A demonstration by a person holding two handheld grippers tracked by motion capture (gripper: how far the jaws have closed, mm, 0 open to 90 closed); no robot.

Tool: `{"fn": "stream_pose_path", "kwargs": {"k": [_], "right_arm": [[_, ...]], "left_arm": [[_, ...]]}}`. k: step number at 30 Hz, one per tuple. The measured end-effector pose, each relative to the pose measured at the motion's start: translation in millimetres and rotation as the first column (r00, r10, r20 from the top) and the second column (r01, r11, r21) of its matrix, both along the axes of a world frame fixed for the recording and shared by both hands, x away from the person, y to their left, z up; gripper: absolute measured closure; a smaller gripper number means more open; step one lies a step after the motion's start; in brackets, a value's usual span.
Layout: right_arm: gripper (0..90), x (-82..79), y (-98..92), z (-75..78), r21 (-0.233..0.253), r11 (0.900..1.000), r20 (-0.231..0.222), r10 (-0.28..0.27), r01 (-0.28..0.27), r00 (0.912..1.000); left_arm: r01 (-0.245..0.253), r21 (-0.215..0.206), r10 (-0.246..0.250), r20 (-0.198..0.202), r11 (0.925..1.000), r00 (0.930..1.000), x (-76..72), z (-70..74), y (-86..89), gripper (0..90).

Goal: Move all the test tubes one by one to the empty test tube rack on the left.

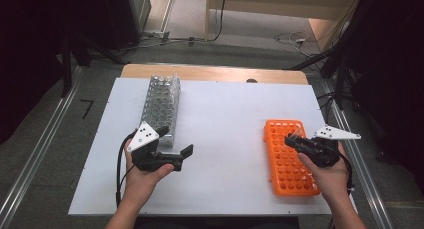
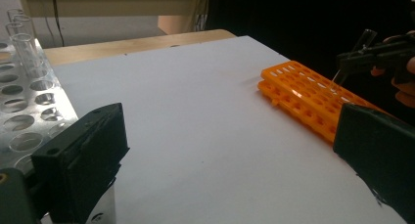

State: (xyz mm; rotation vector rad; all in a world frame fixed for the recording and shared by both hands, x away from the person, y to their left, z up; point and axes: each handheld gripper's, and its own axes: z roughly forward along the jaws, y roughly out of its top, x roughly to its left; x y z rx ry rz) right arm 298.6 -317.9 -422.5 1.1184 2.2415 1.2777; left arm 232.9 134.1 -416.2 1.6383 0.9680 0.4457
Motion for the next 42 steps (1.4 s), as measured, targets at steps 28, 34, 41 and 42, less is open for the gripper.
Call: {"fn": "stream_pose_path", "kwargs": {"k": [28, 34, 41, 42], "right_arm": [[73.8, -30.3, 87.4, 2.4, 0.017, 0.962, -0.013, 0.272, -0.272, 0.9621], [73.8, -35.5, 98.4, 2.0, 0.02, 0.953, -0.016, 0.303, -0.303, 0.9527], [73.8, -40.5, 110.0, 0.7, 0.014, 0.941, -0.017, 0.337, -0.337, 0.9412], [73.8, -41.1, 111.5, 0.5, 0.015, 0.94, -0.015, 0.341, -0.341, 0.9399]], "left_arm": [[0.135, 0.032, -0.135, 0.012, 0.9904, 0.9907, -7.4, 6.7, -45.1, 1.8], [0.158, 0.03, -0.159, 0.017, 0.987, 0.9872, -9.1, 8.3, -54.0, 2.2], [0.188, 0.015, -0.188, 0.016, 0.982, 0.982, -11.1, 9.4, -63.4, 3.4], [0.193, 0.019, -0.193, 0.018, 0.981, 0.981, -11.4, 9.7, -65.0, 3.7]]}}
